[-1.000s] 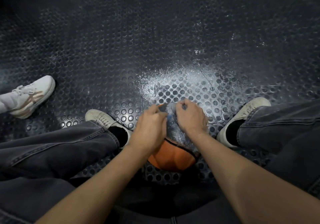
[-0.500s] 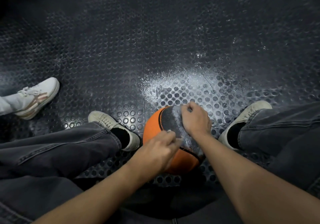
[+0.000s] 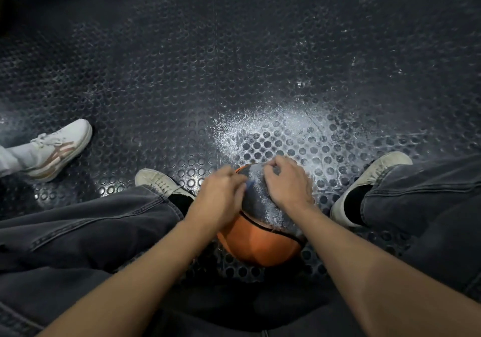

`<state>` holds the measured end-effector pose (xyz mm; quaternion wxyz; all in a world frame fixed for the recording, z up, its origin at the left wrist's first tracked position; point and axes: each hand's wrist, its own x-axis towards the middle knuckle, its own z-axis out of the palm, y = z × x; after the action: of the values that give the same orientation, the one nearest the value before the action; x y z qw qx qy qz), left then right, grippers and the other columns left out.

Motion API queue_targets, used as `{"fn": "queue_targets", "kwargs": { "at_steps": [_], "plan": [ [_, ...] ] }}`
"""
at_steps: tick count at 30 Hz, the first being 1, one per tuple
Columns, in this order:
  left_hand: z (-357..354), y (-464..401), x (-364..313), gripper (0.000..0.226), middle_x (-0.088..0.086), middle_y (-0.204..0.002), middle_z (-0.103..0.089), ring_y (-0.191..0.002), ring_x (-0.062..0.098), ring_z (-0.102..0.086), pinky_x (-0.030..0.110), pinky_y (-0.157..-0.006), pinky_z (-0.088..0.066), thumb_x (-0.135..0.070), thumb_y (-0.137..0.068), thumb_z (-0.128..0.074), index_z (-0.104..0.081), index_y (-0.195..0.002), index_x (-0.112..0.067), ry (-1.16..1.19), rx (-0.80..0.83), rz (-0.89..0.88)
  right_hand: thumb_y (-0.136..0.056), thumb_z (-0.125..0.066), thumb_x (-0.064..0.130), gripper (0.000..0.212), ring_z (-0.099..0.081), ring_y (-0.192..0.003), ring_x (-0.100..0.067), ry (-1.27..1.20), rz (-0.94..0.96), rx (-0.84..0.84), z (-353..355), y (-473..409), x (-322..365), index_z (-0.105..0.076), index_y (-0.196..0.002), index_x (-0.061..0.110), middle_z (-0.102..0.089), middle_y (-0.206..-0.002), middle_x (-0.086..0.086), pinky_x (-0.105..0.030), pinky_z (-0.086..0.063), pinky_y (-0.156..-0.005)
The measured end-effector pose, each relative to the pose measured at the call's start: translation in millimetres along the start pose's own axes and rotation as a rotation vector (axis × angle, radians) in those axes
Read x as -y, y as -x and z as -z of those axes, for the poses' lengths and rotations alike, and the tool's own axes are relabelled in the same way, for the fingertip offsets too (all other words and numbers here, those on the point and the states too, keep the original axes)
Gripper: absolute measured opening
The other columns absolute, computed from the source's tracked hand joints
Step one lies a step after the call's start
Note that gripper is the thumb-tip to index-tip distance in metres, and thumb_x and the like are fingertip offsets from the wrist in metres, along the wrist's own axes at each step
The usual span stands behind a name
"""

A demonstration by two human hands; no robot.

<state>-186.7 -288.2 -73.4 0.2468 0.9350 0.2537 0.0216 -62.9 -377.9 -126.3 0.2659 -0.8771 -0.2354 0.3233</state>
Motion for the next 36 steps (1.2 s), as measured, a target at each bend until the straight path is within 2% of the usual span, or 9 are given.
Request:
{"fn": "queue_targets", "kwargs": {
  "at_steps": [2,6,9,12,17,23,27,32,36],
  "plan": [
    [-1,-9,8,0.022,0.002,-0.078,-0.055,-0.076,0.026,-0.059,0.04,-0.074,-0.05,-0.024,-0.093,-0.058,-0.076,-0.095,-0.011,-0.022,-0.041,0.114,-0.098,-0.044,0.037,0.013,-0.046,-0.105,-0.016,0.03,-0.008,-0.001,-4,1,5,-0.052,-0.095,0.027,-0.052,-0.108,0.009,-0.045,-0.034,-0.105],
    [1,29,-9,0.02,-0.001,-0.077,-0.058,-0.064,0.02,-0.059,0.029,-0.061,-0.051,-0.025,-0.086,-0.06,-0.076,-0.096,-0.017,0.067,0.052,-0.037,-0.097,-0.046,0.041,0.023,-0.052,-0.109,-0.021,0.041,-0.144,0.039,-2,-10,4,-0.054,-0.108,0.023,-0.055,-0.116,0.003,-0.05,-0.034,-0.108],
    [-3,22,-9,0.019,-0.004,-0.08,-0.058,-0.073,0.02,-0.06,0.031,-0.069,-0.051,-0.028,-0.09,-0.061,-0.076,-0.097,-0.018,0.095,0.05,0.009,-0.102,-0.043,0.042,0.018,-0.057,-0.088,-0.016,0.076,-0.141,0.121,1,-9,-1,-0.05,-0.11,0.027,-0.06,-0.101,0.005,-0.029,-0.039,-0.078],
    [-13,-10,-3,0.019,0.011,-0.089,-0.068,-0.087,0.029,-0.062,0.034,-0.082,-0.048,-0.023,-0.091,-0.061,-0.076,-0.096,-0.013,0.098,-0.034,0.3,-0.105,-0.04,0.041,0.021,-0.051,-0.067,-0.011,0.061,-0.127,0.109,4,-9,-3,-0.055,-0.107,0.028,-0.056,-0.08,0.008,-0.021,-0.03,-0.059],
    [-5,30,-30,0.024,0.005,-0.091,-0.058,-0.085,0.028,-0.06,0.042,-0.08,-0.049,-0.03,-0.094,-0.053,-0.071,-0.097,-0.013,0.08,0.079,0.143,-0.102,-0.042,0.045,0.023,-0.048,-0.062,-0.011,0.072,-0.168,0.046,-1,-12,-9,-0.053,-0.088,0.03,-0.058,-0.077,0.008,-0.037,-0.052,-0.086],
    [-7,-1,-7,0.015,0.0,-0.094,-0.062,-0.091,0.019,-0.058,0.026,-0.08,-0.038,-0.029,-0.091,-0.061,-0.068,-0.097,-0.018,0.1,-0.015,0.382,-0.101,-0.044,0.041,0.027,-0.052,-0.067,-0.011,0.081,-0.164,0.049,-5,-12,-1,-0.054,-0.083,0.023,-0.058,-0.075,0.009,-0.039,-0.046,-0.092],
    [-7,26,-24,0.013,-0.001,-0.092,-0.049,-0.089,0.021,-0.055,0.037,-0.083,-0.044,-0.024,-0.093,-0.058,-0.063,-0.092,-0.012,0.092,0.044,0.197,-0.101,-0.047,0.042,0.029,-0.055,-0.073,-0.012,0.075,-0.214,-0.006,-5,-8,1,-0.054,-0.081,0.022,-0.067,-0.087,0.002,-0.026,-0.035,-0.07],
    [-11,16,-12,0.011,0.004,-0.094,-0.054,-0.088,0.026,-0.057,0.036,-0.083,-0.042,-0.021,-0.093,-0.057,-0.062,-0.091,-0.012,0.097,0.013,0.191,-0.102,-0.047,0.041,0.029,-0.048,-0.068,-0.007,0.048,-0.214,0.019,-4,-9,3,-0.053,-0.08,0.024,-0.06,-0.081,0.008,-0.047,-0.036,-0.108],
    [-10,6,-16,0.013,0.0,-0.089,-0.049,-0.086,0.025,-0.056,0.034,-0.079,-0.04,-0.018,-0.093,-0.055,-0.064,-0.088,-0.01,0.059,0.007,0.229,-0.102,-0.045,0.039,0.026,-0.046,-0.069,-0.008,0.037,-0.218,-0.007,-5,-6,3,-0.054,-0.083,0.023,-0.059,-0.086,0.008,-0.039,-0.036,-0.096]
  ]
}}
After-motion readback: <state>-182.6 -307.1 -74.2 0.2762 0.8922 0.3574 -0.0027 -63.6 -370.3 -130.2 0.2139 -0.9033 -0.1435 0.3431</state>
